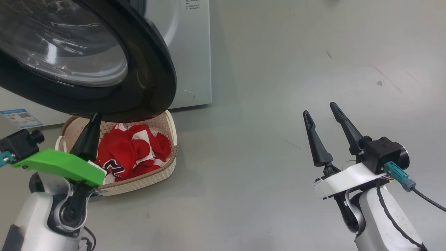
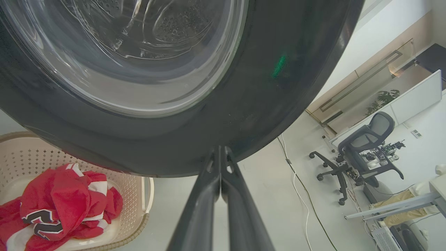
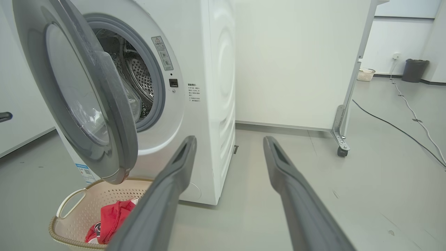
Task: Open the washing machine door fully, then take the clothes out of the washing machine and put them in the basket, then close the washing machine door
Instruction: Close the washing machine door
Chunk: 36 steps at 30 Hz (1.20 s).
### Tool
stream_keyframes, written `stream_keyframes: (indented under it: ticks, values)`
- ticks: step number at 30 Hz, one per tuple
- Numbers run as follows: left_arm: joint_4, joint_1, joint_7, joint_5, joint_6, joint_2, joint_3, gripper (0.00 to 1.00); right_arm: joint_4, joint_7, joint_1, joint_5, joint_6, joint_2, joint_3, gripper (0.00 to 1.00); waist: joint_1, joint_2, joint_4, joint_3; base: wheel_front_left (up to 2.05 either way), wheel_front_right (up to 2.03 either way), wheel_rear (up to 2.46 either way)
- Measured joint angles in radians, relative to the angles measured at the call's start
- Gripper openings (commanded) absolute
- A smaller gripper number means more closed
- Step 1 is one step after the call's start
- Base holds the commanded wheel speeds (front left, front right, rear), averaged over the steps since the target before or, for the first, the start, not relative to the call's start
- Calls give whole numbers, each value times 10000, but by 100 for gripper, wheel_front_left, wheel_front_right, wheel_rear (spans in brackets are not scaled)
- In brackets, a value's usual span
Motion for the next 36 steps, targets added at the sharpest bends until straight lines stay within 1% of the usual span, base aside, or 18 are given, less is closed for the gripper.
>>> stream_keyframes:
  ticks: [5,10,14,16,18,22,24,25,26,30,36]
  values:
    - [-44,410,-1241,1285,-6,111,-73,0,-50,0,193,-73,0,-29,-92,100,0,0,419,-256,0,0,0]
    - [-104,889,-2357,2029,-6,153,-69,0,-100,0,308,-105,0,-29,-86,100,0,0,747,-566,0,0,0]
    - [-128,1234,-3160,2905,27,291,-65,0,-140,0,343,-157,0,-29,-96,100,0,0,935,-818,0,0,0]
    - [-128,1415,-3471,3346,173,408,-69,0,-155,0,425,-163,2,-33,-109,100,0,0,1015,-934,0,0,0]
    - [-117,1578,-3494,3760,368,516,-71,0,-159,0,548,-165,2,-35,-140,100,0,0,1093,-1030,0,0,0]
    - [-94,1902,-3494,4447,943,531,36,0,-234,0,660,-165,2,-31,-159,100,0,0,1245,-1151,0,0,0]
    - [-84,2032,-3494,4782,1229,525,61,50,-261,0,696,-176,2,-29,-157,100,0,0,1314,-1178,0,0,0]
    - [-117,2097,-3494,4918,1354,508,115,96,-257,0,711,-178,2,-31,-132,100,0,0,1340,-1188,0,0,0]
    - [-174,2167,-3494,5055,1427,506,127,100,-251,-2,714,-178,2,-23,-121,100,0,0,1354,-1200,0,0,0]
    - [-309,2483,-3492,5793,1779,426,69,100,-255,0,715,-178,2,-23,-169,100,0,0,1385,-1238,0,0,0]
    - [-897,2645,-3490,6412,1871,50,387,100,-257,0,749,-178,2,-21,-167,100,0,0,1437,-1262,0,0,0]
